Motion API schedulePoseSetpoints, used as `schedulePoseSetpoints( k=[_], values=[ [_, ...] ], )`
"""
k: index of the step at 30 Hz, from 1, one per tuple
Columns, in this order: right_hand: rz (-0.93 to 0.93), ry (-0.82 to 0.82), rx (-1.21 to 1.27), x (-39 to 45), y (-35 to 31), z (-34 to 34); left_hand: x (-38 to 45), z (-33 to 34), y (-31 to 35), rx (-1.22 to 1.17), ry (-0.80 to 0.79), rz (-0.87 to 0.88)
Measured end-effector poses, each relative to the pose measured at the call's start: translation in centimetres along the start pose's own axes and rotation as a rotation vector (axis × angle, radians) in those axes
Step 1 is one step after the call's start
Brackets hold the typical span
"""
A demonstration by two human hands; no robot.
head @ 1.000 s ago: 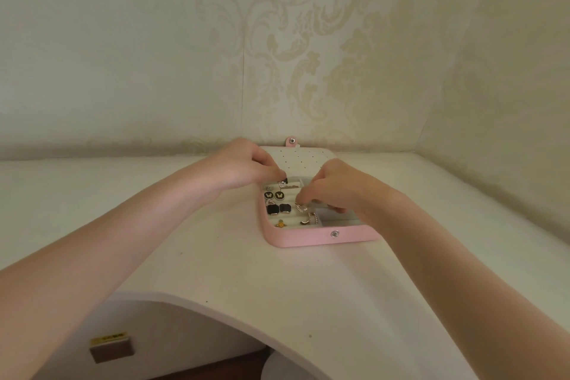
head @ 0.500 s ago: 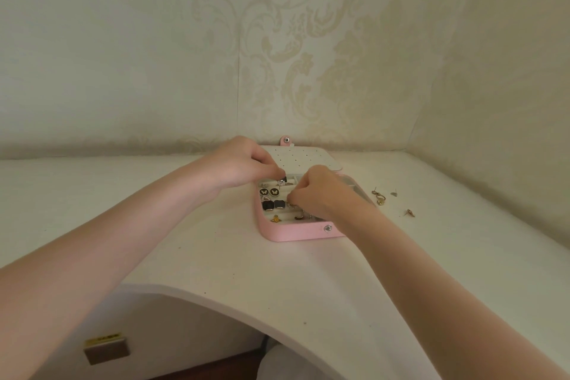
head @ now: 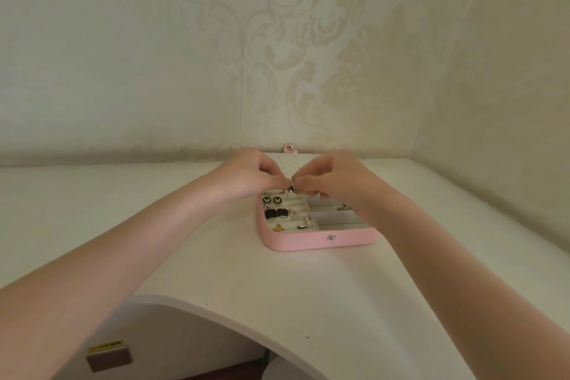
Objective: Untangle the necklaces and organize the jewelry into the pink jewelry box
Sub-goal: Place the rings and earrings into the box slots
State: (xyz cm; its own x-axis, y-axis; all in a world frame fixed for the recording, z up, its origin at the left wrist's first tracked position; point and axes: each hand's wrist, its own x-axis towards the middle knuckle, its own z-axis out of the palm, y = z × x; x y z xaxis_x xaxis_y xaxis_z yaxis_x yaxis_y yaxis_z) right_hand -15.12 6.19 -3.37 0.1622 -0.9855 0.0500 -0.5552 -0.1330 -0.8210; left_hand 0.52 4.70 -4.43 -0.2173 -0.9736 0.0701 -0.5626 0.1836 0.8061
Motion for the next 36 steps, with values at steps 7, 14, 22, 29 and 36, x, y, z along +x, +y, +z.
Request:
schedulePoseSetpoints(
  k=[7, 14, 22, 29, 36],
  values=[
    [0.029, -0.045, 0.011, 1.0, 0.6, 0.5, 0.1, 0.4, -0.5, 0.016, 0.003, 0.014],
    [0.070, -0.095, 0.078, 1.2, 0.3, 0.3, 0.4, 0.2, -0.9, 0.012, 0.015, 0.037],
    [0.070, -0.149, -0.043, 1.2, -0.4, -0.5, 0.5, -0.6, -1.7, -0.036, 0.033, 0.051],
    [0.105, -0.096, 0.069, 1.8, 0.4, 0.2, 0.0, -0.3, -1.7, -0.041, -0.020, 0.091],
    [0.107, 0.042, -0.005, 2.2, 1.3, 1.3, 0.4, 0.2, -1.5, 0.023, -0.013, 0.120]
  ],
)
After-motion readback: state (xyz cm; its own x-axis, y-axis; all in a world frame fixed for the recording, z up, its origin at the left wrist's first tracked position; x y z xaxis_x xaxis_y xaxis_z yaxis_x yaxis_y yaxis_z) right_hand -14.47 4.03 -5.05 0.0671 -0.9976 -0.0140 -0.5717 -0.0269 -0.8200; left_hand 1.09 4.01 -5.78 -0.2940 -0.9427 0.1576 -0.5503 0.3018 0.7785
